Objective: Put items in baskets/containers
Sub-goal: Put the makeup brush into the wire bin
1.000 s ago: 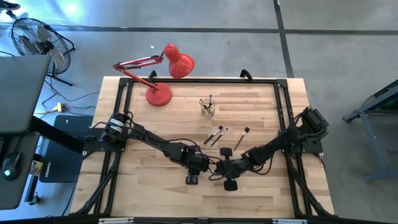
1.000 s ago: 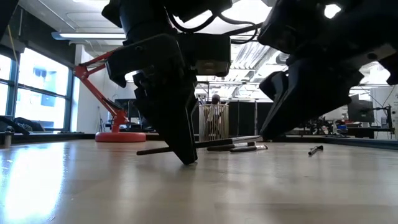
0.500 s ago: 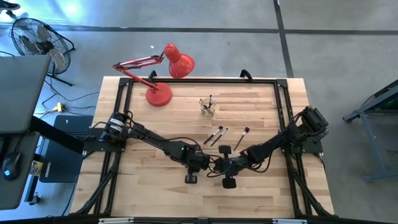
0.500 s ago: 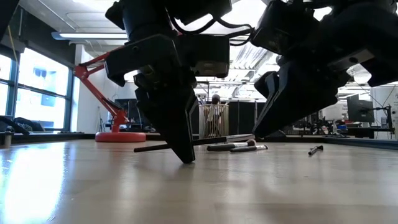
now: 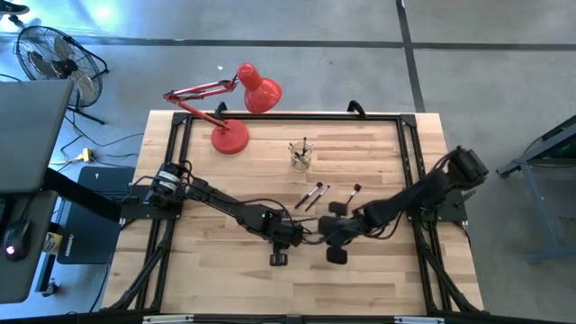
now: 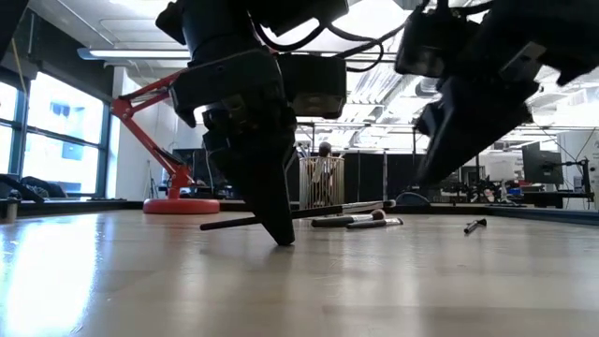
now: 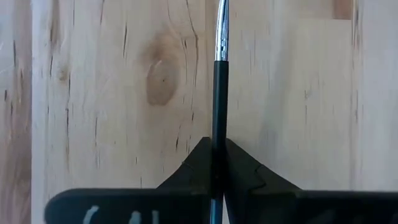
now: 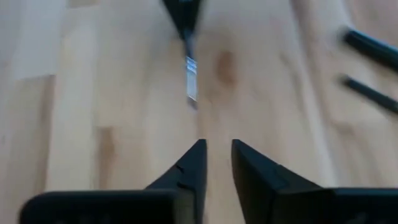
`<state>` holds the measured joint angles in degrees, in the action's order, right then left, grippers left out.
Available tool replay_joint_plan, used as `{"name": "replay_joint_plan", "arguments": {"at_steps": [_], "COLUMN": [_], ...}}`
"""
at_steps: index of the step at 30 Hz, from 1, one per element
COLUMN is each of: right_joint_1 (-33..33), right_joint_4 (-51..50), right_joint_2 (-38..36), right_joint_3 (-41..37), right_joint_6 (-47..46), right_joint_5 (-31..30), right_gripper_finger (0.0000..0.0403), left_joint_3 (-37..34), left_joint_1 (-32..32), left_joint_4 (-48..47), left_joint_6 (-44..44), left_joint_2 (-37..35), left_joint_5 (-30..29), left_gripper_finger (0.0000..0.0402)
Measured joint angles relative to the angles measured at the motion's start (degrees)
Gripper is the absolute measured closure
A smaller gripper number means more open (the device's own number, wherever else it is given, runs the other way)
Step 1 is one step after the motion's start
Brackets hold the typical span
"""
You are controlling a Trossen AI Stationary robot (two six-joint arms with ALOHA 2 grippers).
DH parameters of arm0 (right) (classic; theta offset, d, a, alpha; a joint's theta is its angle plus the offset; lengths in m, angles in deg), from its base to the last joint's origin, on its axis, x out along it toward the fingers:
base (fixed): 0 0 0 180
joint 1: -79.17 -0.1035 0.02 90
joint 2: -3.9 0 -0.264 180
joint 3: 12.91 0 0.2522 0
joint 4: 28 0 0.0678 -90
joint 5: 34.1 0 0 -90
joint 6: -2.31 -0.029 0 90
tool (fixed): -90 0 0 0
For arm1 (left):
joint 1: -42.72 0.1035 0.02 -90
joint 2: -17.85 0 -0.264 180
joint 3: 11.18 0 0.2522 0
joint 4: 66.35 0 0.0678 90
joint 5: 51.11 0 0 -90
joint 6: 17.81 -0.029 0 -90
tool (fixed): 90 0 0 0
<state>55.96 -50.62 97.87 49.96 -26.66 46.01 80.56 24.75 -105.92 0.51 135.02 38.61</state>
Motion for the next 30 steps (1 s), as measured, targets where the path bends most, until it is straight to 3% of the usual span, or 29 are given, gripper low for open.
{"name": "replay_joint_plan", "arguments": {"at_steps": [7,10,14,16,19,23,27,30], "right_joint_1": [-1.00,-3.07,-6.88,-8.92,-11.50,-13.75,-13.63,-12.87], "right_joint_4": [-16.08,-20.39,-21.91,-21.61,-21.36,-19.92,-11.69,3.45], "right_joint_2": [-8.93,-11.13,-11.76,-11.76,-11.76,-11.75,-11.67,-11.80], "right_joint_3": [-0.05,-0.05,-0.12,-0.14,-0.14,-1.71,-8.10,-15.50], "right_joint_6": [-8.04,-11.94,-16.04,-17.96,-21.60,-27.68,-32.49,-31.33], "right_joint_5": [-0.06,-2.28,-7.26,-10.12,-15.51,-23.63,-23.24,-21.01], "right_gripper_finger": [0.0284,0.0282,0.0290,0.0296,0.0305,0.0320,0.0344,0.0372], "left_joint_3": [-0.14,-1.30,-8.86,-14.82,-25.75,-39.80,-49.34,-51.66], "left_joint_1": [0.72,0.72,0.73,1.17,1.27,1.52,3.97,7.81], "left_joint_4": [-0.52,-1.83,-0.93,4.78,19.47,53.27,88.71,102.25], "left_joint_6": [4.00,3.57,7.21,10.76,15.76,18.05,16.27,13.65], "left_joint_2": [-1.49,-3.91,-11.44,-15.38,-22.49,-28.53,-27.78,-24.81], "left_joint_5": [-0.15,-4.57,-10.56,-12.51,-16.19,-24.08,-31.17,-30.47], "left_gripper_finger": [0.0392,0.0392,0.0392,0.0392,0.0392,0.0392,0.0392,0.0392]}}
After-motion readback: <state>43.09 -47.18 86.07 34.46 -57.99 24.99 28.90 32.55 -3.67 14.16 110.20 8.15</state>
